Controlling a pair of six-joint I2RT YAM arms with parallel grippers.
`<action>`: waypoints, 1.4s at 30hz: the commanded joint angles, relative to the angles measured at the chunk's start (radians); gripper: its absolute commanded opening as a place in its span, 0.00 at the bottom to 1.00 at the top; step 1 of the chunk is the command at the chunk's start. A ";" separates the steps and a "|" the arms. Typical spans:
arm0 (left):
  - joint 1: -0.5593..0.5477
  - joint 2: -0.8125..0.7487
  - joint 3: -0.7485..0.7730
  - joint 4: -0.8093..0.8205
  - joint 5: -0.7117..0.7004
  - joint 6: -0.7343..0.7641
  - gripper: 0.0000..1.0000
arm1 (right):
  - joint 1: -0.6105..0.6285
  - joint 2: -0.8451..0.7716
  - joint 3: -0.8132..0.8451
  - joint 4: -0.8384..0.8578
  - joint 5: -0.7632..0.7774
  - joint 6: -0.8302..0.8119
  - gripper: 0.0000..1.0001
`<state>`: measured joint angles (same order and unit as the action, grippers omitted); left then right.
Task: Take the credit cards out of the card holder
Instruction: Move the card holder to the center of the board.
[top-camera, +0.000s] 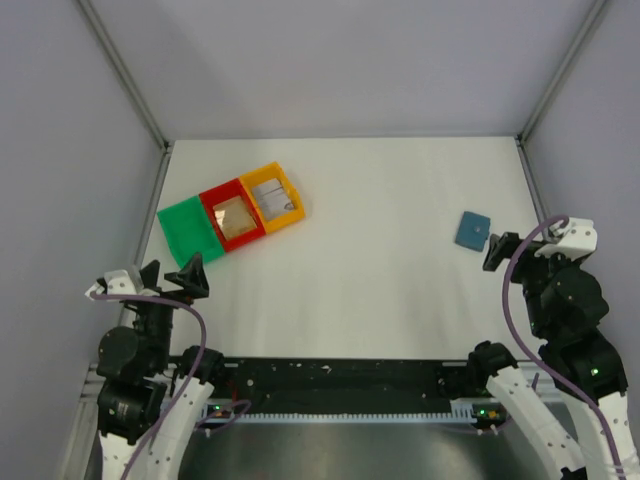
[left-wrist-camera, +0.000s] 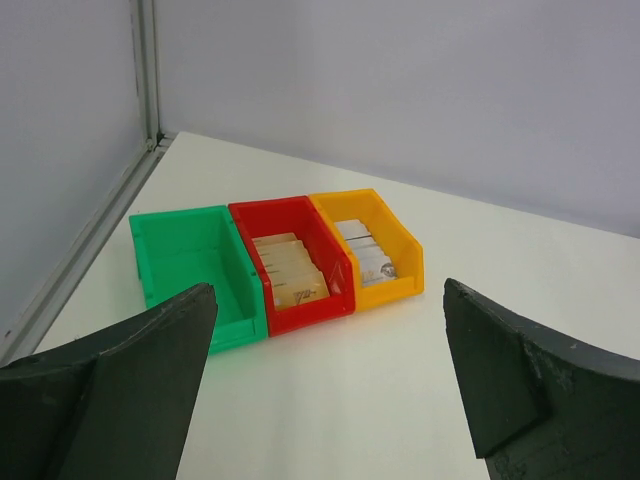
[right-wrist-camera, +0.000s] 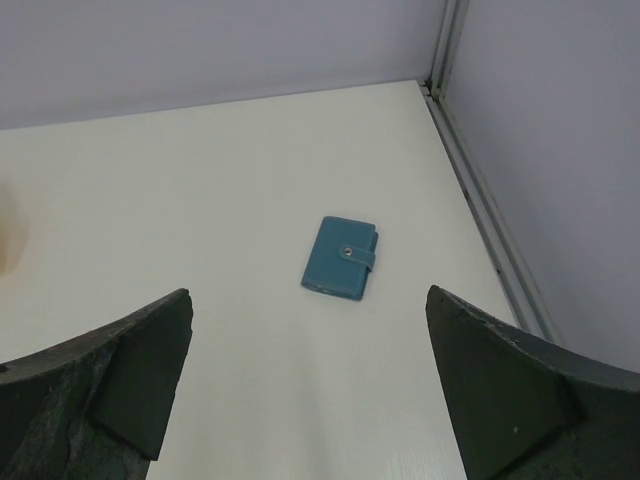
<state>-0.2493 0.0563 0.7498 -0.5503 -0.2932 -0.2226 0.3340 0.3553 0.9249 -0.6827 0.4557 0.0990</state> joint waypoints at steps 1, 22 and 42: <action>0.004 -0.012 -0.015 0.021 0.011 -0.023 0.99 | 0.013 0.025 0.009 0.003 -0.018 0.021 0.99; 0.005 -0.110 -0.133 -0.042 0.058 -0.104 0.99 | -0.324 0.858 0.092 0.149 -0.314 0.422 0.99; 0.007 -0.124 -0.165 -0.034 0.089 -0.112 0.99 | -0.722 1.294 0.043 0.523 -0.798 0.484 0.71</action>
<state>-0.2493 0.0082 0.5900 -0.6098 -0.2203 -0.3241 -0.3664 1.6016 0.9817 -0.2512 -0.2848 0.5869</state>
